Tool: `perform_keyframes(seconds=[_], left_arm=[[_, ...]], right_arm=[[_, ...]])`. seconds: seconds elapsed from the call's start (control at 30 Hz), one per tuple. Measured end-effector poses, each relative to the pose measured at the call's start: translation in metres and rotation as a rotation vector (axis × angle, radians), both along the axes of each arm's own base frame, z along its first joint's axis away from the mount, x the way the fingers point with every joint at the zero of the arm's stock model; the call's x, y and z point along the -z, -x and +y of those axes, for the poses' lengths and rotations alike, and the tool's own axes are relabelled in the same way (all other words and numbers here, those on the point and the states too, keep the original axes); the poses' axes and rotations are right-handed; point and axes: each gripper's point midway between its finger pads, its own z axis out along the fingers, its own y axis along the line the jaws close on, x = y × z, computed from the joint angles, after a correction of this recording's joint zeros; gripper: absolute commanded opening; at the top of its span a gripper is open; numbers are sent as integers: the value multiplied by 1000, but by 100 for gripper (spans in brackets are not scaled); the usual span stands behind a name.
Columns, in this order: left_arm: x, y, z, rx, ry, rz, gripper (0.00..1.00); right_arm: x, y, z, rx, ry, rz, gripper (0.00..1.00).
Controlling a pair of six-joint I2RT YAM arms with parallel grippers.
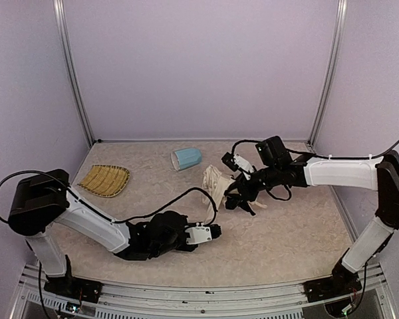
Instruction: Put away the umbrella
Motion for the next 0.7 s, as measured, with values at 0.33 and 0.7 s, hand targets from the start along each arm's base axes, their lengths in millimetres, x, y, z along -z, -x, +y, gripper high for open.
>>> perform_keyframes(seconds=[0.33,0.7], left_arm=[[72,-21,-7,-56,-176,51,0],[76,-22,-14,-41,-218,80,0]], right_arm=[[109,-16,-24,171,201,237,7],[120,-31,-19,189,174,279,70]])
